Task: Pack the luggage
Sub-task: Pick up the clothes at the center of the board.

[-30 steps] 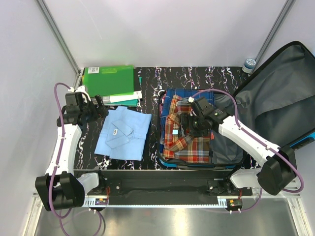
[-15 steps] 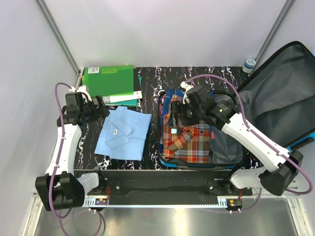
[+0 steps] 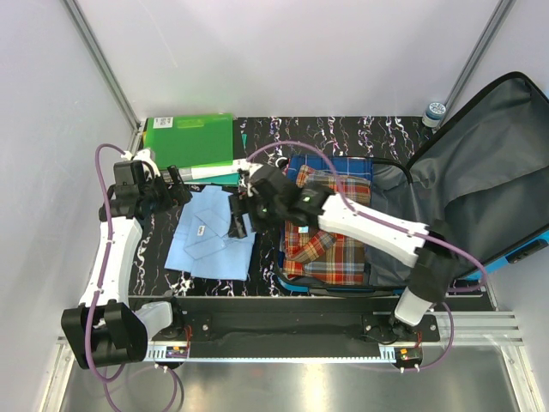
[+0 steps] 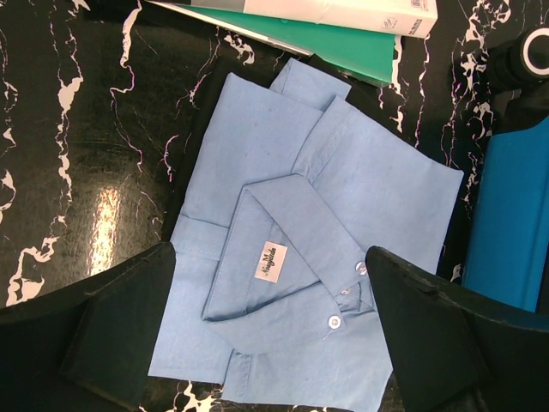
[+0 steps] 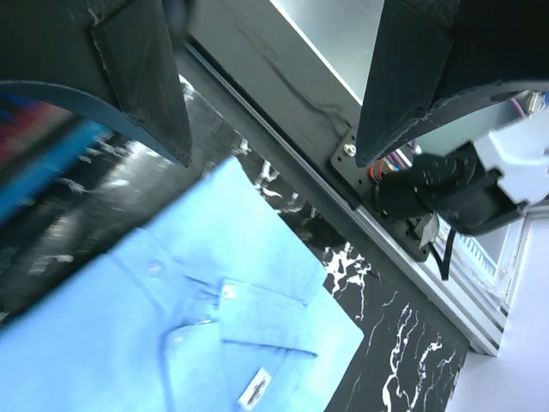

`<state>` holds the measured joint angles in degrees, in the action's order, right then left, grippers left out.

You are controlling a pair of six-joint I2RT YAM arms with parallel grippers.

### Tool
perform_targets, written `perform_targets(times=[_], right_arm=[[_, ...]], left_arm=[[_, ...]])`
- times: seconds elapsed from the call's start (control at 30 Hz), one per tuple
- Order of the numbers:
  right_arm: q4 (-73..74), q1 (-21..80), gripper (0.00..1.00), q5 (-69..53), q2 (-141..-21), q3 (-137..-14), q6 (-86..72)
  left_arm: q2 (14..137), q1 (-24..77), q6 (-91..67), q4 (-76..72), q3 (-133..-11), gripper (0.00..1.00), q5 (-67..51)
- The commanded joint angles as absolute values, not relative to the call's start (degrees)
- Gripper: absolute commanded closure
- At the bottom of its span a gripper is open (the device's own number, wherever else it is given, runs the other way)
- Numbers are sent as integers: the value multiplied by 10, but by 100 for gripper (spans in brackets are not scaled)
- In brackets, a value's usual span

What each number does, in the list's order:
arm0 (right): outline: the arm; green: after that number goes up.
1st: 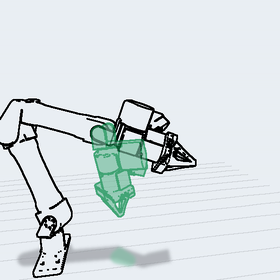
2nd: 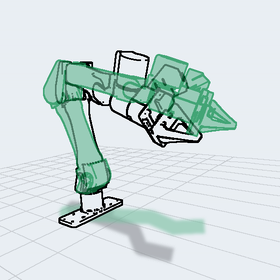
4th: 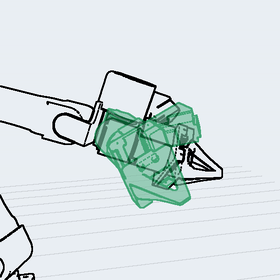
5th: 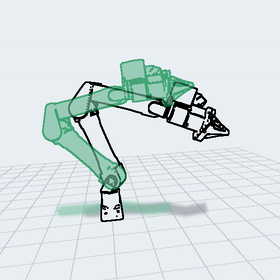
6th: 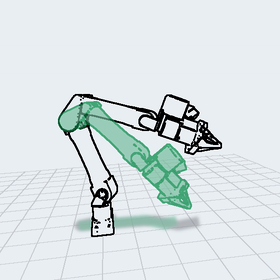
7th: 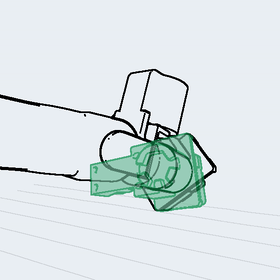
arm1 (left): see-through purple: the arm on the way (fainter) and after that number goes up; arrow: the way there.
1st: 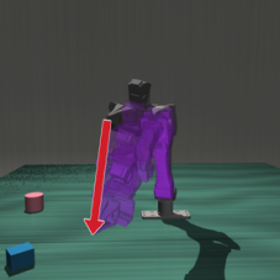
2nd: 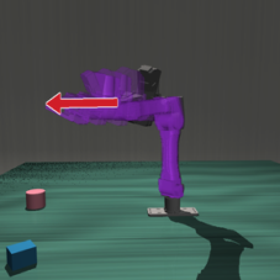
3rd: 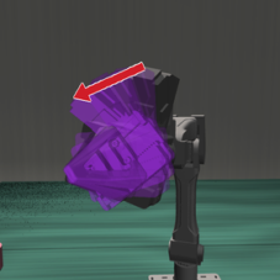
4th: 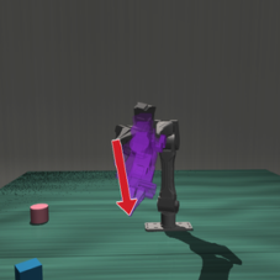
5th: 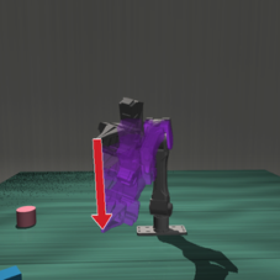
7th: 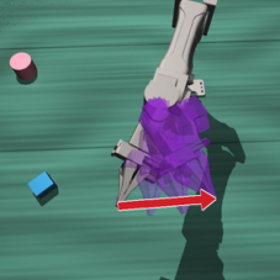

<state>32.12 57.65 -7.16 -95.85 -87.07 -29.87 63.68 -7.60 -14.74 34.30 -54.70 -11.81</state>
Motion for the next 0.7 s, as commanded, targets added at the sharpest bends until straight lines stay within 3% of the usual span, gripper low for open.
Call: perform_targets(times=[0.0,0.67], right_arm=[[259,586,19,-55,-1017,-896,-380],[263,584,19,91,-1180,-897,-542]], left_arm=[[617,-78,-146,315,-542,1,-132],[606,-78,-155,313,-543,1,-142]])
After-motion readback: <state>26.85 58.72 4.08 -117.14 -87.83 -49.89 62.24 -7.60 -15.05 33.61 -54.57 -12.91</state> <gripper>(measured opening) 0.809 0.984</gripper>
